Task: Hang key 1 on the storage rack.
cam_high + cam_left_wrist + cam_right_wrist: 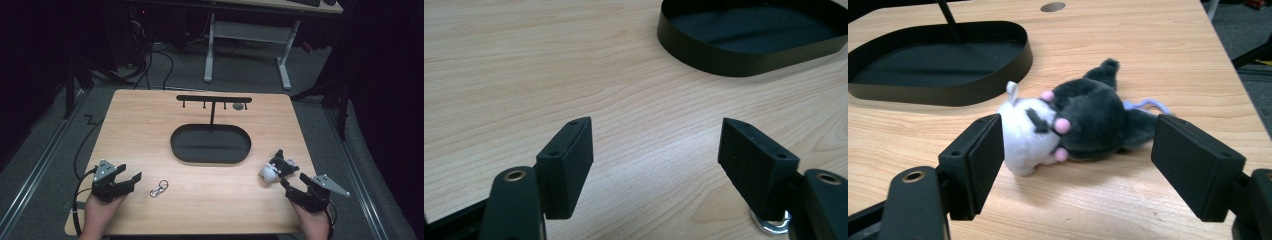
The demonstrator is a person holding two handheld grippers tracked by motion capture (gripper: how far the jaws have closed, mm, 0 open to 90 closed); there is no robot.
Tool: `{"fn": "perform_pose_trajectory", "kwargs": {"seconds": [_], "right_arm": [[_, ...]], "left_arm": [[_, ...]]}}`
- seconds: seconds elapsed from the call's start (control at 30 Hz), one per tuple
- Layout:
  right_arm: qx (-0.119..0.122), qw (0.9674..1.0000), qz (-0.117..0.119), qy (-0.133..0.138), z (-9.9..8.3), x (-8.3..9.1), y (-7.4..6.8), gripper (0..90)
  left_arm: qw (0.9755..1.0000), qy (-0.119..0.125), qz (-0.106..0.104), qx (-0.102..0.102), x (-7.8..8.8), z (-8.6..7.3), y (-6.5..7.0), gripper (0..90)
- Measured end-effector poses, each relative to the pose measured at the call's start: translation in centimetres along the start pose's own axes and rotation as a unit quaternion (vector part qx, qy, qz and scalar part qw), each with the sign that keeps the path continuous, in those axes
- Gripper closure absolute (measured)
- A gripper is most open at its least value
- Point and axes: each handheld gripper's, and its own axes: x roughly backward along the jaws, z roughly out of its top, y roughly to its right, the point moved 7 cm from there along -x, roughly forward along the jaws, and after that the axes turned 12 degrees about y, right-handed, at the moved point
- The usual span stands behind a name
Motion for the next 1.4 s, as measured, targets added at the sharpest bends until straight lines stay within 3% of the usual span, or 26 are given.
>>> {"fn": "perform_pose_trajectory", "kwargs": {"seconds": [0.3, 0.67, 0.77, 0.8, 0.87, 0.97, 1.0, 1.07, 1.17, 1.2, 1.23, 1.27, 1.3, 1.4], "right_arm": [[0.011, 0.9998, 0.004, -0.014, -0.4, -0.4, 0.2, 23.8], [0.013, 0.9998, -0.003, -0.017, -0.7, -0.5, 0.6, 30.4], [0.023, 0.9992, -0.022, -0.023, -0.8, -0.4, 1.2, 43.3], [0.023, 0.9992, -0.022, -0.023, -0.8, -0.4, 1.2, 43.3], [0.025, 0.9990, -0.028, -0.026, -0.7, -0.2, 1.5, 64.6], [0.026, 0.9982, -0.037, -0.039, -0.8, -0.3, 2.0, 83.4], [0.029, 0.9973, -0.042, -0.053, -0.9, -0.5, 2.2, 90.0], [0.034, 0.9967, -0.042, -0.061, -0.9, -0.7, 2.3, 90.0], [0.060, 0.9920, -0.061, -0.093, -1.0, -2.0, 2.8, 90.0], [0.060, 0.9920, -0.061, -0.093, -1.0, -2.0, 2.8, 90.0], [0.066, 0.9889, -0.076, -0.109, -1.1, -2.8, 3.4, 90.0], [0.066, 0.9889, -0.076, -0.109, -1.1, -2.8, 3.4, 90.0], [0.070, 0.9857, -0.086, -0.127, -1.3, -3.8, 4.0, 90.0], [0.079, 0.9821, -0.080, -0.151, -1.5, -5.4, 4.4, 90.0]], "left_arm": [[0.9998, -0.008, 0.004, -0.015, -0.1, -0.3, 0.3, 35.1], [0.9998, -0.008, 0.004, -0.019, 0.0, -0.3, 0.3, 37.6], [0.9995, -0.014, 0.003, -0.027, 0.1, -0.4, 0.4, 37.8], [0.9995, -0.014, 0.003, -0.027, 0.1, -0.4, 0.4, 37.9], [0.9994, -0.014, 0.004, -0.032, 0.2, -0.4, 0.5, 38.3], [0.9994, -0.012, 0.008, -0.031, 0.2, -0.3, 0.4, 40.6], [0.9994, -0.005, 0.010, -0.033, 0.3, -0.2, 0.4, 44.2], [0.9994, -0.004, 0.009, -0.033, 0.4, -0.1, 0.3, 44.5], [0.9995, -0.008, 0.005, -0.029, 0.3, -0.3, 0.1, 44.5], [0.9995, -0.008, 0.005, -0.029, 0.3, -0.3, 0.1, 44.4], [0.9996, -0.006, 0.004, -0.029, 0.3, -0.3, 0.1, 44.4], [0.9996, -0.006, 0.004, -0.029, 0.3, -0.3, 0.1, 44.3], [0.9996, -0.006, 0.002, -0.028, 0.3, -0.2, 0.2, 44.2], [0.9995, -0.005, -0.002, -0.032, 0.2, -0.2, 0.3, 44.2]]}}
